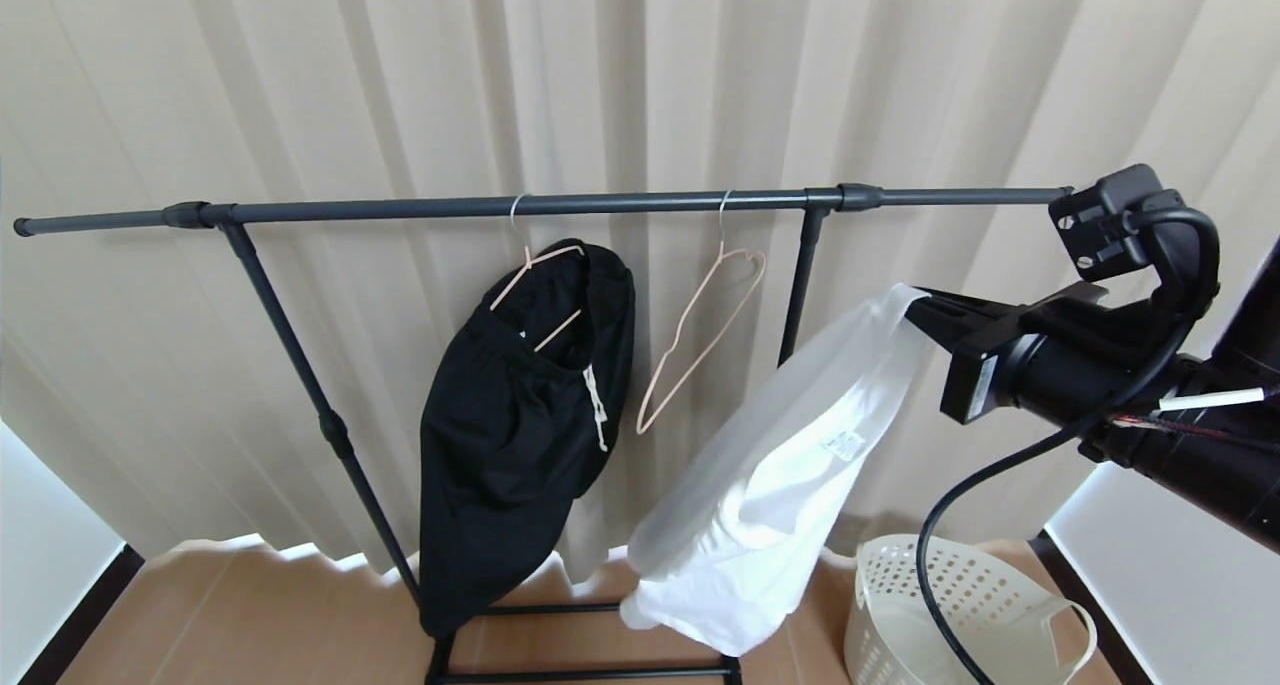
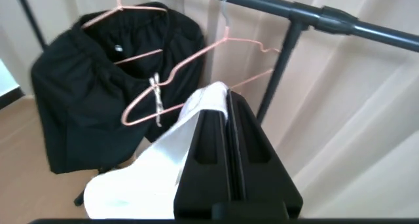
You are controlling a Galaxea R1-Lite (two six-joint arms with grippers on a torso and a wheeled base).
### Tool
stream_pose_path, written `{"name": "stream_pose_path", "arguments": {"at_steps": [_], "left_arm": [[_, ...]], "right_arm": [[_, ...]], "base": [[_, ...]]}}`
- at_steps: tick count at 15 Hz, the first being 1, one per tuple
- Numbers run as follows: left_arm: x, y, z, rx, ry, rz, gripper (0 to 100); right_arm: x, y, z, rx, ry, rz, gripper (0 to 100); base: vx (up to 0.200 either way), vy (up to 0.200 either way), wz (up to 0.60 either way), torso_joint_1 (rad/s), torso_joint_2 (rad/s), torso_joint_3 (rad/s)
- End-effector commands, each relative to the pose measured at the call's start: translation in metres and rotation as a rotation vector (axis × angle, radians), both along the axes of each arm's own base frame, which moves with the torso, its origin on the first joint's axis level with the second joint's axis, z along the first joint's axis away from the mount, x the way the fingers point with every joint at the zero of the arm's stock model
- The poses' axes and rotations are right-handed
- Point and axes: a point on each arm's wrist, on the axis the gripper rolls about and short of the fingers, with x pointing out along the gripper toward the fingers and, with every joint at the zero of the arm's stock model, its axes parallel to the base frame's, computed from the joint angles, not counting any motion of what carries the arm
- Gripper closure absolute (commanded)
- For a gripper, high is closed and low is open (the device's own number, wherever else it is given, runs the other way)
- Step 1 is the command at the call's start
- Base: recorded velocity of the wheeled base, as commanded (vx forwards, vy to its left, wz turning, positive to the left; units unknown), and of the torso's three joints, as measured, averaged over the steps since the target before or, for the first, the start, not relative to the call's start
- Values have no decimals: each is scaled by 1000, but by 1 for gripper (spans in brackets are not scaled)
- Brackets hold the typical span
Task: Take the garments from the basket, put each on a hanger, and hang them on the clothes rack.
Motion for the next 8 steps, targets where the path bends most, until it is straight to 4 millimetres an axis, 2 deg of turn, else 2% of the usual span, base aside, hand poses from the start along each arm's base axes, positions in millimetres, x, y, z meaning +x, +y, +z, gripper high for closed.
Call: {"name": "stream_pose_path", "arguments": {"at_steps": [1,2,4,5,6,7,8], "left_arm": [[16,-3,27,-7,146,-129,0],[28,-5,54,-22,215,-189,0],[59,-6,77,-73,322,-196,0],[65,-8,82,-91,343,-209,0],[88,-20,95,-167,428,-314,0],[95,-27,101,-211,448,-353,0],[110,-43,115,-277,487,-416,0]], "right_arm": [[7,4,-6,-12,21,-3,100],[8,6,-7,-16,27,-11,100],[7,6,-9,-18,32,-14,100],[7,6,-8,-16,29,-14,100],[6,5,-7,-12,26,-14,100],[6,5,-6,-11,24,-14,100],[6,4,-6,-11,23,-15,100]], "base": [[0,0,0,0,0,0],[0,0,0,0,0,0],[0,0,0,0,0,0],[0,0,0,0,0,0],[0,0,0,0,0,0],[0,0,0,0,0,0],[0,0,0,0,0,0]]}}
